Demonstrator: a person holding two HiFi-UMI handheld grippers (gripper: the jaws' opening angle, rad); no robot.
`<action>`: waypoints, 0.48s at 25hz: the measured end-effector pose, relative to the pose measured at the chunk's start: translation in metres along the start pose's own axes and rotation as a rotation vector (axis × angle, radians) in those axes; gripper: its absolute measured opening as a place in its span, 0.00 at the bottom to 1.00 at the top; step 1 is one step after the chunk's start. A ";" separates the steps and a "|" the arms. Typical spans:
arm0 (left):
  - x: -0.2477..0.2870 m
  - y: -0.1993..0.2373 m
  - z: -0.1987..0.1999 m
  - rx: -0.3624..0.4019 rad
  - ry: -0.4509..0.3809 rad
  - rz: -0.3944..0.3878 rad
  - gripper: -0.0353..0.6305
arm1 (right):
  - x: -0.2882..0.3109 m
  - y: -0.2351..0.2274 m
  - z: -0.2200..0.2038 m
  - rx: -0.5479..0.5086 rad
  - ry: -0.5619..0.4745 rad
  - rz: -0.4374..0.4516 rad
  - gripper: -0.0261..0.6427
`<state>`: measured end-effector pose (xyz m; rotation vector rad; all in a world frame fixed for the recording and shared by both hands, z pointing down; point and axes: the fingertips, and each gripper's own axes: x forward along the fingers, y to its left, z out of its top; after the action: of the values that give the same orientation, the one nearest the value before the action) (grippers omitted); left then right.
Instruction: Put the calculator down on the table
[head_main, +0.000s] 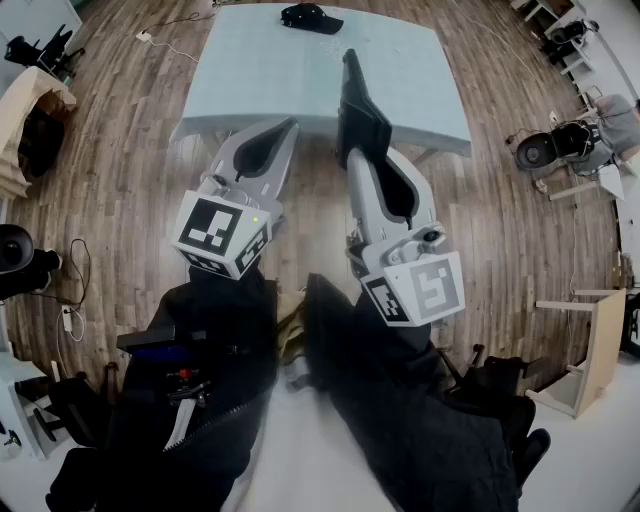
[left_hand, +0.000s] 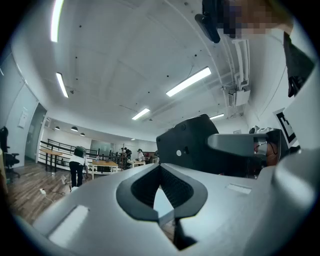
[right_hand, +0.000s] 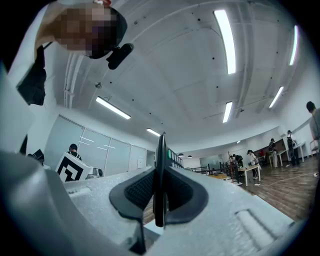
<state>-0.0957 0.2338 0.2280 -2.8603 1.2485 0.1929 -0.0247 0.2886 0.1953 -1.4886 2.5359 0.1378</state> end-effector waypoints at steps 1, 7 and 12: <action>0.002 -0.003 0.001 0.001 -0.002 -0.003 0.06 | 0.000 -0.001 0.003 -0.005 -0.005 0.005 0.11; 0.012 -0.008 0.003 0.019 -0.010 -0.014 0.06 | 0.007 -0.005 0.009 -0.016 -0.011 0.028 0.11; 0.015 -0.003 0.004 0.025 -0.008 -0.005 0.06 | 0.013 -0.008 0.006 -0.010 -0.013 0.031 0.11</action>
<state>-0.0839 0.2256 0.2224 -2.8378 1.2332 0.1874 -0.0232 0.2750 0.1865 -1.4477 2.5527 0.1652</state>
